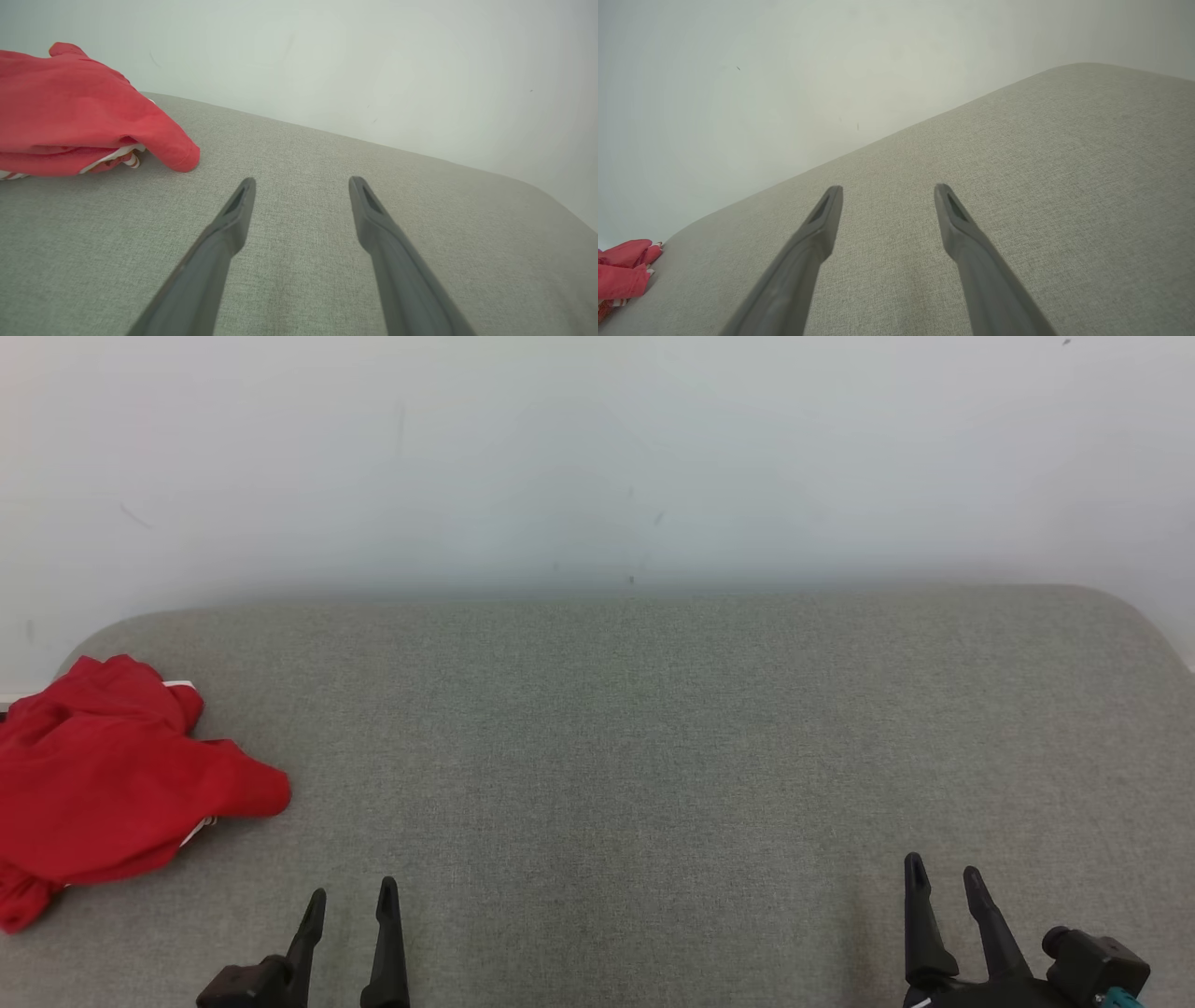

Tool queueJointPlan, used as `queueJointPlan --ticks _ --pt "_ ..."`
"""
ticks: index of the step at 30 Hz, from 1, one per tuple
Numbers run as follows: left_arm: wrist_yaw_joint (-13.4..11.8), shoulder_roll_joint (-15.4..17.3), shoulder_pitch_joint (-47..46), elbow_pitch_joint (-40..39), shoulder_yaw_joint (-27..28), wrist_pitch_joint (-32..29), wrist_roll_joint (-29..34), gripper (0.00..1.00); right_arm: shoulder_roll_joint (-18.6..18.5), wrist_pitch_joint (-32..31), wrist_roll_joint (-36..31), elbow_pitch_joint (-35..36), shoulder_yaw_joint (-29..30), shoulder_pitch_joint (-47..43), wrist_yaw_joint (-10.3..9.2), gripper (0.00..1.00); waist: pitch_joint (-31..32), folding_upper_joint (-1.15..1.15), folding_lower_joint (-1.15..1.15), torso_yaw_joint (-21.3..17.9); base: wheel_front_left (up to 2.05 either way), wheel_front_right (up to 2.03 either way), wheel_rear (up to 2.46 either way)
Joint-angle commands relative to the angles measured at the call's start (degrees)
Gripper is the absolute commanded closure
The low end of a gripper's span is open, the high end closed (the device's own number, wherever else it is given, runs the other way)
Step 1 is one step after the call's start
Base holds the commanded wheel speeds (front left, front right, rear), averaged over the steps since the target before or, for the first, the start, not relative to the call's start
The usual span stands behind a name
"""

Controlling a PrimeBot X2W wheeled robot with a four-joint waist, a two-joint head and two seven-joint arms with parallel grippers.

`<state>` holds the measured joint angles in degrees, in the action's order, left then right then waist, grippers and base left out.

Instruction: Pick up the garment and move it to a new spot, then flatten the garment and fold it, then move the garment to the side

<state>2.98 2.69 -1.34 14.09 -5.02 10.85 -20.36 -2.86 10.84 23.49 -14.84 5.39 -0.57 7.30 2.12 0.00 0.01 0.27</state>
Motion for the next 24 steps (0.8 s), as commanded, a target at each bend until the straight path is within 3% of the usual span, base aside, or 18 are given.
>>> queueJointPlan --ticks 1,24 --pt "-0.3 0.3 -0.1 0.0 -0.1 0.6 1.7 0.0 0.0 0.6 -1.7 0.1 0.0 -0.3 0.27 0.0 0.1 0.0 -0.01 0.0 0.0 0.0 0.0" --pt "-1.2 0.3 -0.8 3.7 -1.6 3.2 10.4 0.0 0.0 3.1 -11.3 -2.0 0.2 -0.6 0.26 0.0 0.7 0.0 -0.01 -0.1 0.0 0.0 0.0"
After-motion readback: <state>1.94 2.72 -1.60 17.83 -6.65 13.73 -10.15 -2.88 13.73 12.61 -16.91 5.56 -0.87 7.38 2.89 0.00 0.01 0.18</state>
